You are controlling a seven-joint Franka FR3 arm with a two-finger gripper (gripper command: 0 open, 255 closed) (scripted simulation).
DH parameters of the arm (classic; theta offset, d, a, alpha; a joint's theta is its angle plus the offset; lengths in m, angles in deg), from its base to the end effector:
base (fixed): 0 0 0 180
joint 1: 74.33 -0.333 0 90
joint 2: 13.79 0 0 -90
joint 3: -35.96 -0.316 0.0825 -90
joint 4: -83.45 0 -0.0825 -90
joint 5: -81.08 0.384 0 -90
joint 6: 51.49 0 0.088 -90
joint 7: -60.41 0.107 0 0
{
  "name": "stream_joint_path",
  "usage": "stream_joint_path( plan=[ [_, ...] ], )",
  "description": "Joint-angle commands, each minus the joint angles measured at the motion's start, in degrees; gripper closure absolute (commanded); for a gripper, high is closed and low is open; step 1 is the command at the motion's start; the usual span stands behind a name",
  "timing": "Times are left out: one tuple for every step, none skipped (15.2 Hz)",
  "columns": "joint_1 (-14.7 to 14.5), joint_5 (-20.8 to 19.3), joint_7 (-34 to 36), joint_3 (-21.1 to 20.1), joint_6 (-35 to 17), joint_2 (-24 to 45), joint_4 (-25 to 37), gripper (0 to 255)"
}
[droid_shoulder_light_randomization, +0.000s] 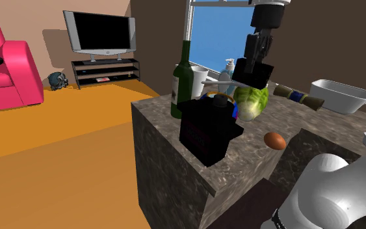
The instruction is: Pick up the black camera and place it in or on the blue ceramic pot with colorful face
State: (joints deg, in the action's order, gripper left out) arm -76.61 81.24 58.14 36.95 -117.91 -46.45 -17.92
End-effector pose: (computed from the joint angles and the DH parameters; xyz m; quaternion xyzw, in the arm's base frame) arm 0.3104 0.0043 0.7494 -0.9992 -0.0330 0.0200 0.0061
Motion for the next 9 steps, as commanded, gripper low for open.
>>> stream_joint_path(
  plan=[
    [-0.1, 0.1, 0.1, 0.0, -0.6, 4.5, 3.9, 255],
    [-0.1, 0.1, 0.0, 0.0, -0.8, 6.7, 6.0, 255],
    [-0.1, 0.1, -0.1, 0.1, -0.9, 9.0, 8.1, 255],
    [-0.1, 0.1, -0.2, 0.2, -0.9, 11.3, 10.4, 255],
    [-0.1, 0.1, -0.3, 0.3, -0.8, 13.7, 12.9, 255],
    [-0.1, 0.2, -0.4, 0.4, -0.6, 16.6, 16.1, 255],
    [-0.1, 0.1, -0.4, 0.4, -1.5, 16.0, 14.6, 255],
    [-0.1, 0.1, -0.4, 0.4, -2.4, 15.5, 13.2, 255],
    [-0.1, 0.1, -0.4, 0.4, -3.2, 14.9, 11.8, 255]
  ],
)
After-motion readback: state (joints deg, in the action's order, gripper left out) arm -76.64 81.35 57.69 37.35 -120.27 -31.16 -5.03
